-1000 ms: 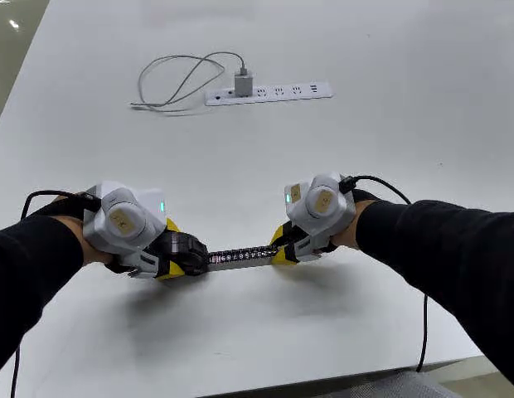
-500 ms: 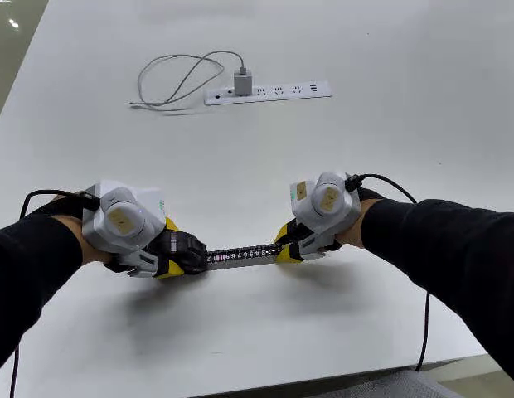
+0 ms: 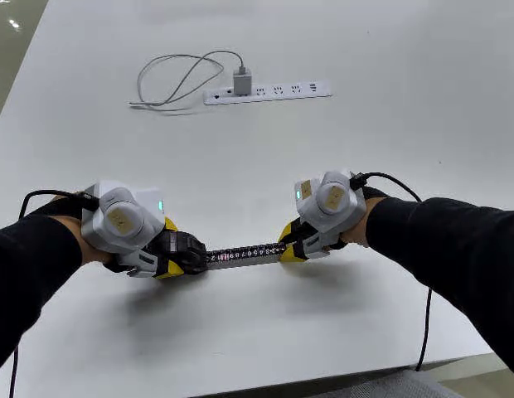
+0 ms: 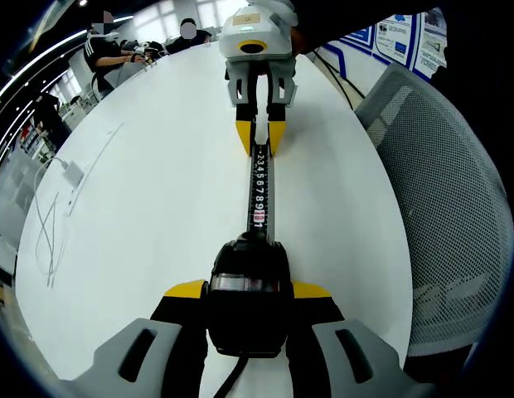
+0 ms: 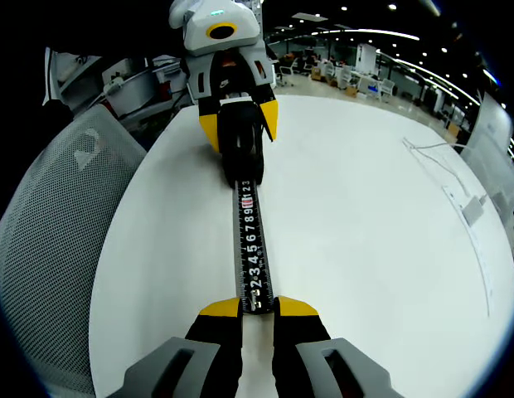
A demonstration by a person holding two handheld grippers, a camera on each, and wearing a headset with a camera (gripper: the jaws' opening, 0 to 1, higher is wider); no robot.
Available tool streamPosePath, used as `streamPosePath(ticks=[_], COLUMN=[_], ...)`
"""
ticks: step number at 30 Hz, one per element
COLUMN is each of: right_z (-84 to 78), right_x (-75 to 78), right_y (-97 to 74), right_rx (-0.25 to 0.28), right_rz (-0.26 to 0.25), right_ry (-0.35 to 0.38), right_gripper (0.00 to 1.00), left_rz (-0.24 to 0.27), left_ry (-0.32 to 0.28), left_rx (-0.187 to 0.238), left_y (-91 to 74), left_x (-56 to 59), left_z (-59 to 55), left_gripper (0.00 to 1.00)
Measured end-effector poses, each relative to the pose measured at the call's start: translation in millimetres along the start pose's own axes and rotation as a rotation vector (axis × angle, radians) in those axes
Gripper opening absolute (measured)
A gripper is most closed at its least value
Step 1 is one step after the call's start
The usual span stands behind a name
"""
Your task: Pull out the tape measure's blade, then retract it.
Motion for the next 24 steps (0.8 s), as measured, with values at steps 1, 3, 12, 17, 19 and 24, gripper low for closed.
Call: streamPosePath(ticks=[1,3,12,17,19,24], right_z=[-0.5,-1.0,-4.7,-7.8,-8.9,-11.2], right_x=[0.1,-0.1,-1.3,-2.5,-2.9,-2.5], right_y=[-0.2,-0.5,-3.3,-5.8,-7.3,-8.9], right_rx=[0.001,0.001,-0.004,-0.005,-0.005,-0.008], right_rz=[0.001,0.002,0.001,0.000,0.000,-0.001], right_ry=[0.000,0.004,0.016,0.015,0.017,0.020], right_gripper=[0.09,0.09,0.09,0.09,0.09,0.09], left_rz=[0.001,0.001,0.001,0.002,0.002,0.003], left_ry=[0.000,-0.001,-0.001,0.000,0.000,0.000], left_rx=[0.000,0.001,0.001,0.000,0.001,0.000], left_y=[-0.1,-0.5,-1.1,-1.3,-1.3,-1.3], left_x=[0.2,0.5,0.9,1.1,1.2,1.4], left_z=[0.2,0.4,1.0,0.9,1.0,1.0], left_gripper=[0.31,0.31,0.31,0.31,0.31,0.31])
Point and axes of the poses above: the centre of the closed fingertips' face, and the gripper's own axes: y roughly forward along the fingers, x roughly to its right, z roughly out of its top, the point moved 10 cm from there along -y, roughly backward along the fingers, and after that the axes turned 7 degrees about z, right-handed, at the moved point
